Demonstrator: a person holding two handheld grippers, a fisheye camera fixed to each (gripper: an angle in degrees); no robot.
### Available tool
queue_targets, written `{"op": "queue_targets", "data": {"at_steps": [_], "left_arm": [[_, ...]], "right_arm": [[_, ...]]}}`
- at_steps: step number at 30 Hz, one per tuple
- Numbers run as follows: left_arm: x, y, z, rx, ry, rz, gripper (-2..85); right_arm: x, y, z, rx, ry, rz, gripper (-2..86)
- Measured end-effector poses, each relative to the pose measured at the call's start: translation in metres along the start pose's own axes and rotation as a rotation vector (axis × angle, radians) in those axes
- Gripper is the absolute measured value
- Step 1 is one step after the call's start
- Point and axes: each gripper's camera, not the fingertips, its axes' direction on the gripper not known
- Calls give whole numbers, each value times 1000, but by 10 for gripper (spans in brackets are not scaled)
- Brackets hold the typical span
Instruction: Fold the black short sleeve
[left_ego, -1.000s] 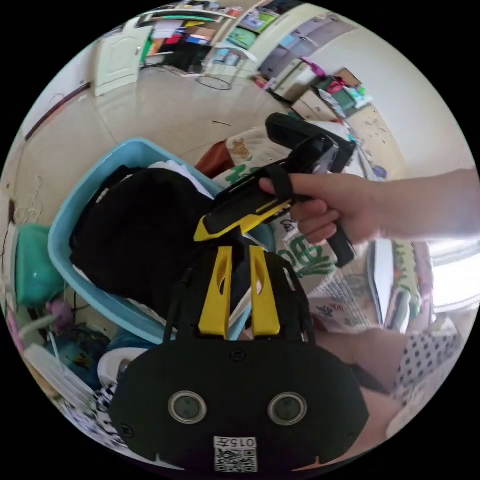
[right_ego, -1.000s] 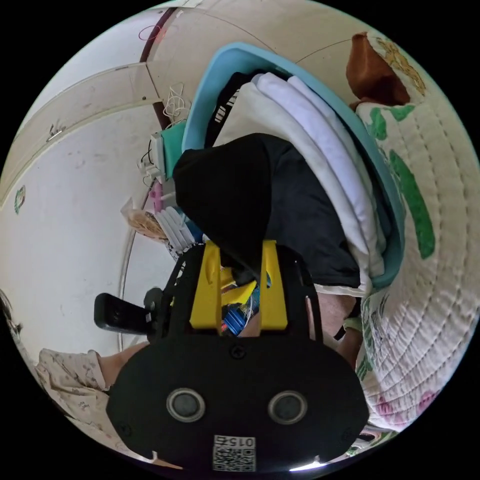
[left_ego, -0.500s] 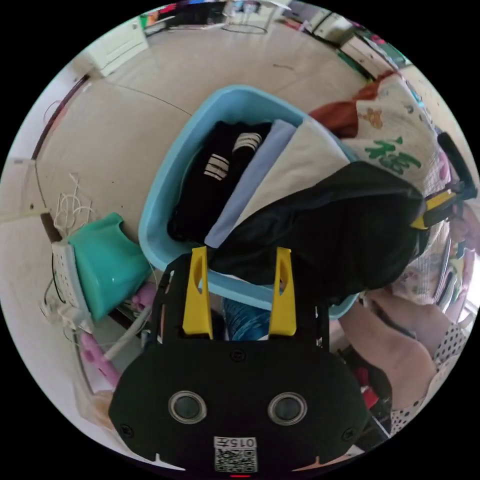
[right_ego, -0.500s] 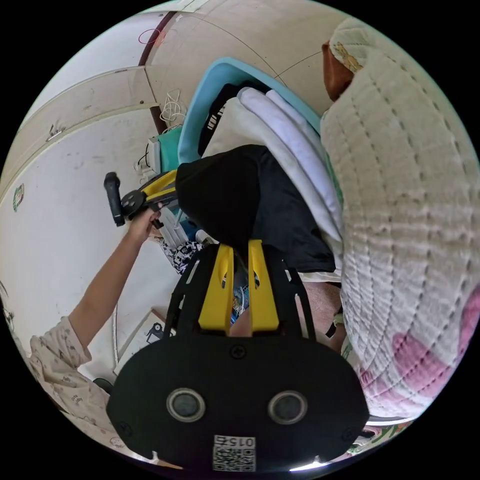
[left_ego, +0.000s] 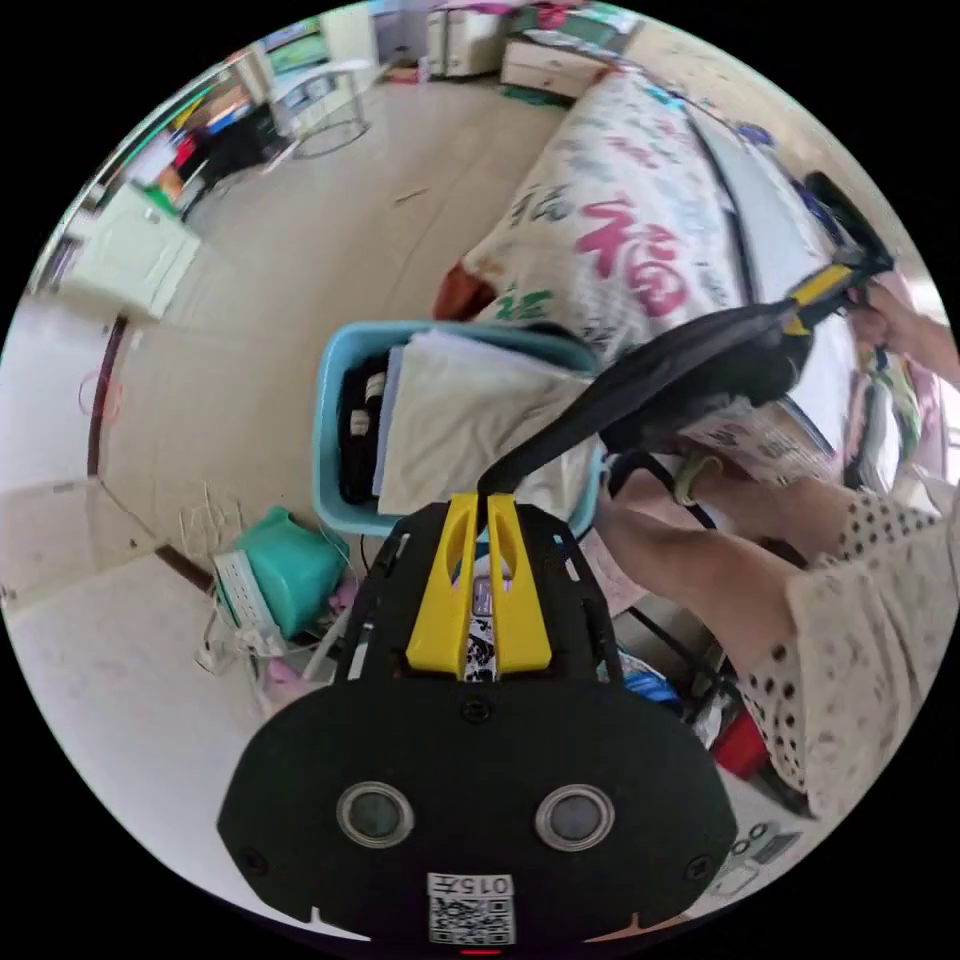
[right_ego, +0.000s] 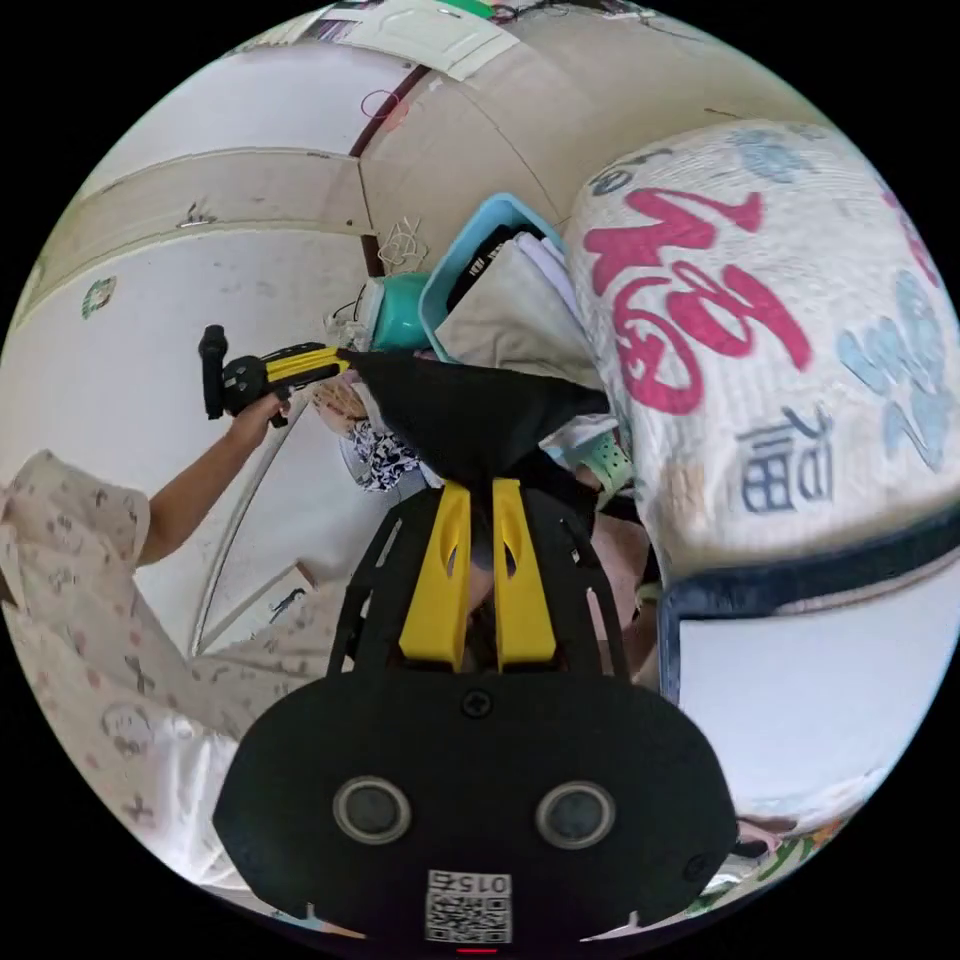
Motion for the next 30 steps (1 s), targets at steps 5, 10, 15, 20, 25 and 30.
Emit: {"op": "queue_targets", "data": {"at_steps": [5, 10, 15, 20, 25, 30], "left_arm": [[41, 3, -147, 2, 34, 293, -4], [86, -13, -248, -85, 79, 623, -3], [136, -48, -331, -146, 223, 826, -3], [197, -88, -373, -78, 217, 926, -2], [261, -143, -346, 77, 96, 872, 5], [289, -195, -307, 119, 65, 538, 33]], "right_arm": [[-90, 25, -155, 73, 42, 24, 36], [-165, 48, -272, 132, -24, 166, 35], [-237, 62, -393, 208, -58, 328, 38], [-262, 29, -502, 289, 99, 315, 40], [-183, -50, -589, 476, 287, 447, 59], [-148, -67, -656, 844, 128, 729, 86]]}}
